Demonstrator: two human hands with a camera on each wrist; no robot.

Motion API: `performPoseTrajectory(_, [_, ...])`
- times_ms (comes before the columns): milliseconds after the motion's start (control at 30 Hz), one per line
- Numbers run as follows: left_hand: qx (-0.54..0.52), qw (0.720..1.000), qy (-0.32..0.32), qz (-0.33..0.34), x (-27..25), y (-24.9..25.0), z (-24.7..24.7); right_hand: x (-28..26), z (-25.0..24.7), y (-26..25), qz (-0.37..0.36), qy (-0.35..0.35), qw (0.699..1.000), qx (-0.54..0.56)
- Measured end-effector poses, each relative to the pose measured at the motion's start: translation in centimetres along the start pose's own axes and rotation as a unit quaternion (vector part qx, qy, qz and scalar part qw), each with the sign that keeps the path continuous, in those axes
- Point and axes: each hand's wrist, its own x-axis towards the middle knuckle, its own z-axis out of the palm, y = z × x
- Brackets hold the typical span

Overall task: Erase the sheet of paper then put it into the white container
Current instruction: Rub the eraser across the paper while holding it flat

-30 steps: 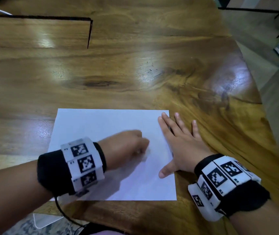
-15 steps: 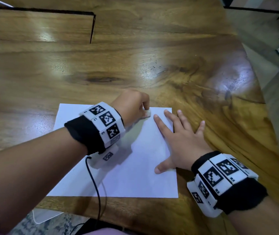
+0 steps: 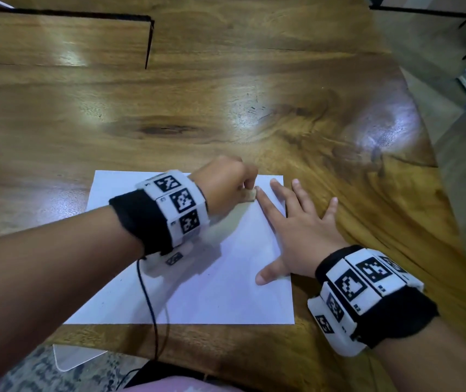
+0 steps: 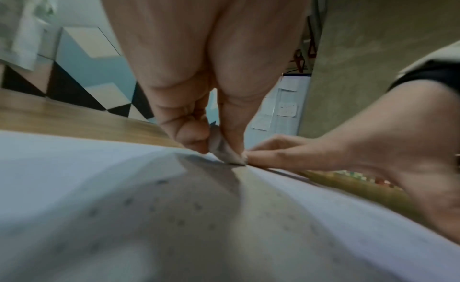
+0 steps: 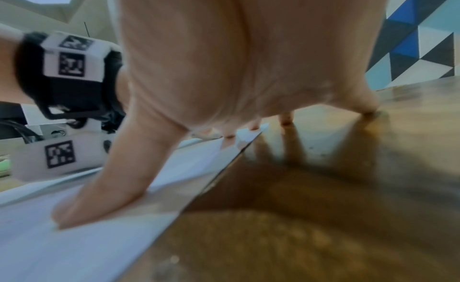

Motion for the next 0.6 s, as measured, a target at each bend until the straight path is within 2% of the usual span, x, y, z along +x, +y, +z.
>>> performPoseTrajectory(67, [-0.002, 1.0, 0.005, -0.011, -0.2, 0.2, 0.4, 0.0, 0.0, 0.0, 0.001, -0.002, 1.0, 0.0])
performPoseTrajectory(233, [-0.029, 0.988, -0.12, 0.093, -6.2, 0.8, 2.6, 0.1, 0.1, 0.0, -0.005, 0.002, 1.0, 0.012])
performPoseTrajectory(333, [-0.007, 0.983, -0.144, 0.113, -6.5, 0.5, 2.3, 0.0, 0.0, 0.0, -0.005, -0.004, 1.0, 0.014])
performPoseTrajectory(400, [0.005, 0.986, -0.121, 0.112, -4.8, 0.6, 1.6, 0.0, 0.0, 0.0, -0.004, -0.005, 1.0, 0.012])
performPoseTrajectory(533, [-0.002, 1.0, -0.001, 0.022, -1.6, 0.1, 0.8, 0.0, 0.0, 0.0, -0.001, -0.005, 1.0, 0.005])
performPoseTrajectory(567, [0.002, 1.0, 0.005, 0.026, -1.5, 0.0, 0.9, 0.0, -0.1, -0.1, 0.0, -0.006, 1.0, 0.004])
performPoseTrajectory(600, [0.001, 0.999, -0.018, 0.035, -2.2, 0.2, 1.0, 0.0, -0.1, -0.1, 0.0, -0.008, 1.0, 0.005])
